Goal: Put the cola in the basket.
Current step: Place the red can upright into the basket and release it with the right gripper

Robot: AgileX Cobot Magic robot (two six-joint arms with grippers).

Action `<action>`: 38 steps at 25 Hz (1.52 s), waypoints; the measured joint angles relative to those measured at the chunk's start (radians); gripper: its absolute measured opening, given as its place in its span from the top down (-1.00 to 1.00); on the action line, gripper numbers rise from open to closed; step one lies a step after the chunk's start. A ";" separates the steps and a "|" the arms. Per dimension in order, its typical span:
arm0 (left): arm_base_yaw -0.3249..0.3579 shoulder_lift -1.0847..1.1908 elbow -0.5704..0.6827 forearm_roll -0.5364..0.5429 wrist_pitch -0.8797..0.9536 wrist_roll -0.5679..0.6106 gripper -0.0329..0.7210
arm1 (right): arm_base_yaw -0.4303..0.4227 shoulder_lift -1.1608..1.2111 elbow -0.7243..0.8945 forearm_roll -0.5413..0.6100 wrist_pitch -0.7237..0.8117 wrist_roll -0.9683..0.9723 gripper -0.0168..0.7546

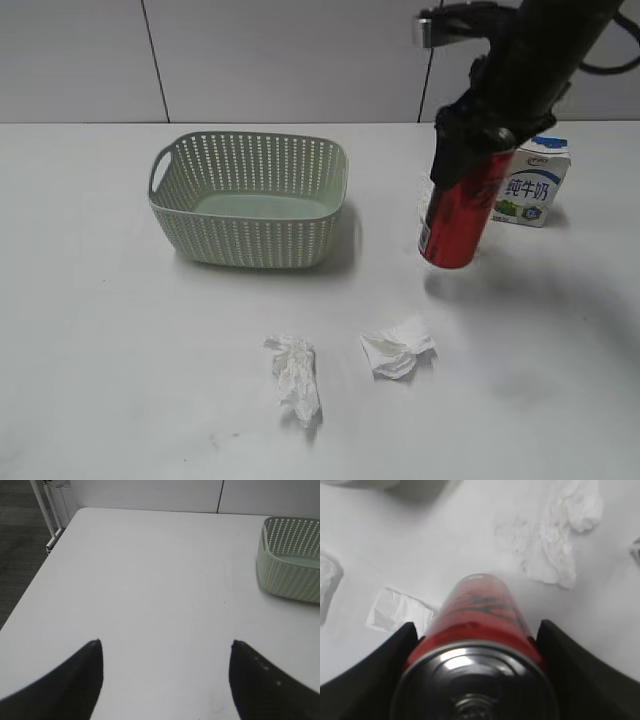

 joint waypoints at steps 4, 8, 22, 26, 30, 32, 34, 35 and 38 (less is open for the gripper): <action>0.000 0.000 0.000 0.000 0.000 0.000 -0.66 | 0.064 0.001 -0.108 -0.069 0.027 0.001 -0.40; 0.000 0.000 0.000 0.000 0.000 0.000 -0.66 | 0.116 0.001 -0.212 -0.076 0.036 0.001 -0.40; 0.000 0.000 0.000 0.000 0.001 0.000 -0.66 | 0.228 0.251 -0.620 -0.023 0.019 0.001 -0.40; 0.000 0.000 0.000 0.000 0.001 0.000 -0.66 | 0.263 0.333 -0.630 -0.015 -0.022 -0.004 -0.40; 0.000 0.000 0.000 0.000 0.001 0.000 -0.66 | 0.273 0.403 -0.631 -0.015 -0.039 -0.019 -0.40; 0.000 0.000 0.000 0.000 0.001 0.000 -0.66 | 0.273 0.431 -0.631 -0.019 -0.039 -0.021 -0.40; 0.000 0.000 0.000 0.000 0.001 0.000 -0.66 | 0.273 0.455 -0.631 -0.031 -0.041 -0.022 -0.40; 0.000 0.000 0.000 0.000 0.001 0.000 -0.66 | 0.273 0.463 -0.631 -0.034 -0.045 -0.022 -0.40; 0.000 0.000 0.000 0.000 0.001 0.000 -0.66 | 0.273 0.475 -0.631 -0.039 -0.079 -0.022 -0.40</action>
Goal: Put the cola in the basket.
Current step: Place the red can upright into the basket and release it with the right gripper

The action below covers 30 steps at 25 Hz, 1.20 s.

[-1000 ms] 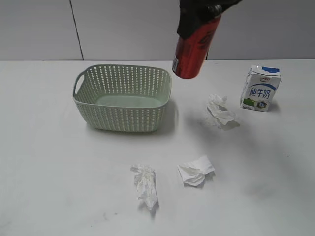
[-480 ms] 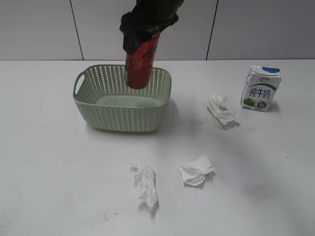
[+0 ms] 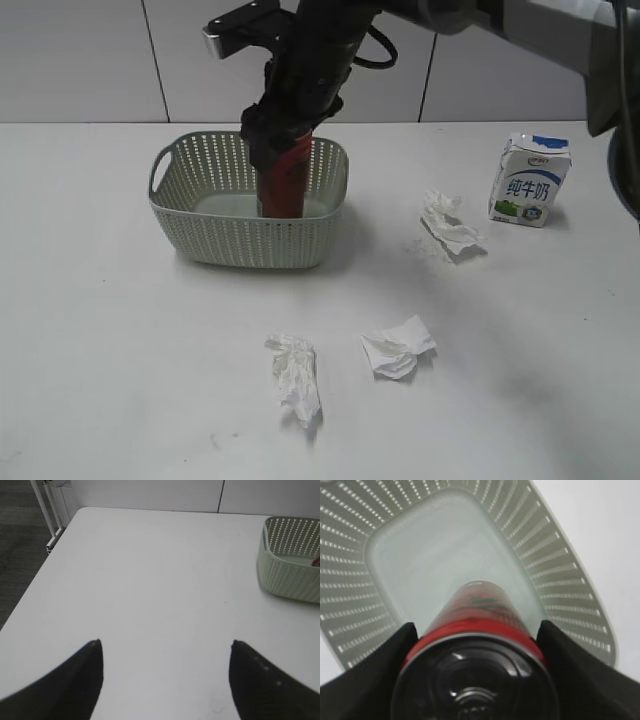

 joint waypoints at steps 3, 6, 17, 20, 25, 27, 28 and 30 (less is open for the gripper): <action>0.000 0.000 0.000 0.000 0.000 0.000 -0.66 | 0.000 0.009 -0.002 -0.004 -0.037 -0.006 -0.40; 0.000 0.000 0.000 0.000 0.000 0.000 -0.66 | 0.000 0.030 -0.002 -0.007 -0.042 -0.007 -0.40; 0.000 0.000 0.000 0.000 0.000 0.000 -0.66 | 0.000 0.035 -0.004 0.013 -0.048 -0.009 -0.43; 0.000 0.000 0.000 0.000 0.000 0.000 -0.66 | 0.000 0.035 -0.005 0.015 -0.048 -0.009 -0.53; 0.000 0.000 0.000 0.000 0.000 0.000 -0.66 | 0.000 0.026 -0.005 0.019 -0.048 -0.007 -0.59; 0.000 0.000 0.000 0.000 0.000 0.000 -0.66 | 0.000 0.008 -0.005 0.020 -0.048 0.003 -0.62; 0.000 0.000 0.000 0.000 0.000 0.000 -0.66 | -0.001 -0.004 -0.005 0.021 -0.048 0.010 -0.64; 0.000 0.000 0.000 0.000 0.000 0.000 -0.66 | -0.001 -0.033 -0.005 0.023 -0.047 0.034 -0.69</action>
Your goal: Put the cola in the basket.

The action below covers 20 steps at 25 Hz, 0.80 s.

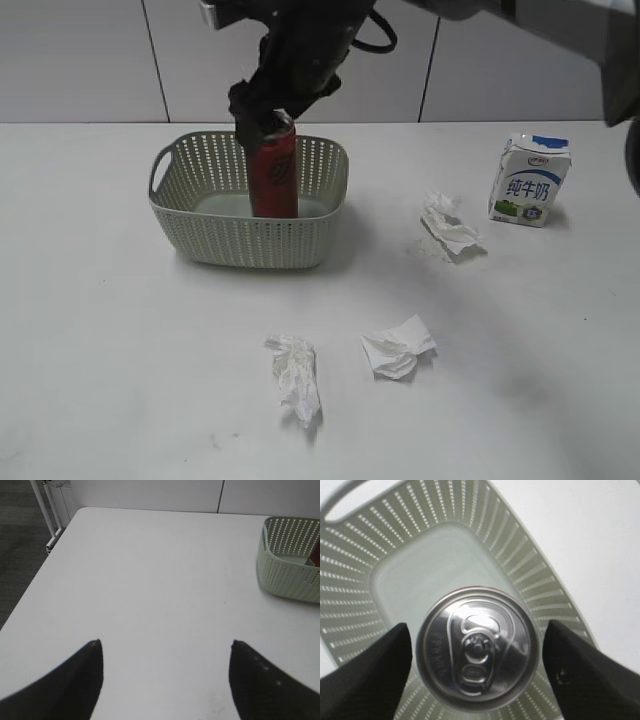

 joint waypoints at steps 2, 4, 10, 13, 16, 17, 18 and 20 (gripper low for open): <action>0.000 0.000 0.000 0.000 0.000 0.000 -0.66 | -0.002 -0.035 0.000 0.001 0.007 0.037 -0.74; 0.000 0.000 0.000 0.000 0.000 0.000 -0.66 | -0.012 -0.073 0.000 0.006 0.022 0.084 -0.77; 0.000 0.000 0.000 0.000 0.000 0.000 -0.66 | -0.125 -0.201 0.087 0.012 0.078 0.159 -0.78; 0.000 0.000 0.000 0.000 0.000 0.000 -0.66 | -0.214 -0.267 0.173 0.011 0.093 0.167 -0.78; 0.000 0.000 0.000 0.000 0.000 0.000 -0.66 | -0.314 -0.337 0.254 0.000 0.097 0.170 -0.78; 0.000 0.000 0.000 0.000 0.000 0.000 -0.66 | -0.351 -0.363 0.279 -0.001 0.097 0.171 -0.78; 0.000 0.000 0.000 0.000 0.000 0.000 -0.66 | -0.382 -0.387 0.298 -0.001 0.097 0.172 -0.78; 0.000 0.000 0.000 0.000 0.000 0.000 -0.66 | -0.459 -0.422 0.334 -0.003 0.108 0.175 -0.78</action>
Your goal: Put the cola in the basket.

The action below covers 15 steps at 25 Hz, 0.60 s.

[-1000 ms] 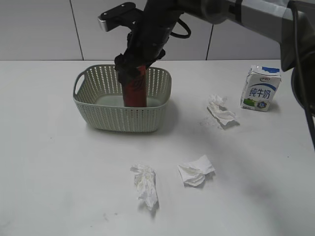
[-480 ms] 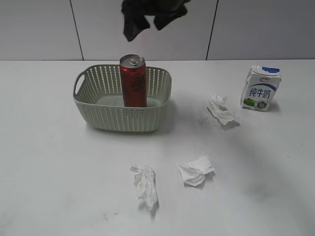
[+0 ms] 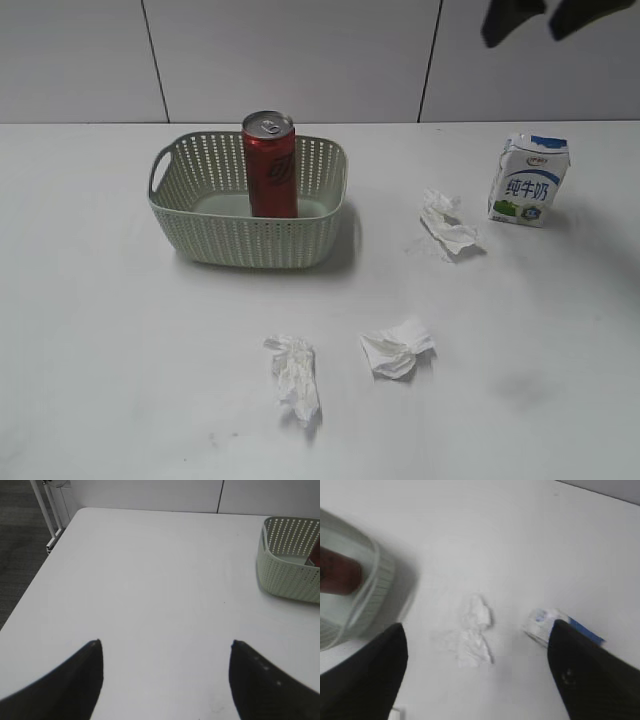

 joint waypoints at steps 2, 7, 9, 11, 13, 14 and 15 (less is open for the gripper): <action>0.000 0.000 0.000 0.000 0.000 0.000 -0.66 | -0.066 -0.024 0.026 -0.001 0.033 0.004 -0.78; 0.000 0.000 0.000 -0.001 0.000 0.000 -0.66 | -0.181 -0.064 0.118 -0.021 0.084 0.010 -0.78; 0.000 0.000 0.000 -0.001 0.000 0.000 -0.66 | -0.188 -0.106 0.171 -0.039 0.087 0.012 -0.78; 0.000 0.000 0.000 -0.001 0.000 0.000 -0.66 | -0.188 -0.162 0.250 -0.057 0.088 0.012 -0.77; 0.000 0.000 0.000 -0.001 0.000 0.000 -0.66 | -0.188 -0.233 0.344 -0.064 0.088 0.012 -0.77; 0.000 0.000 0.000 -0.001 0.000 0.000 -0.66 | -0.188 -0.276 0.404 -0.066 0.085 0.013 -0.77; 0.000 0.000 0.000 -0.001 0.000 0.000 -0.66 | -0.188 -0.321 0.468 -0.067 0.077 0.013 -0.77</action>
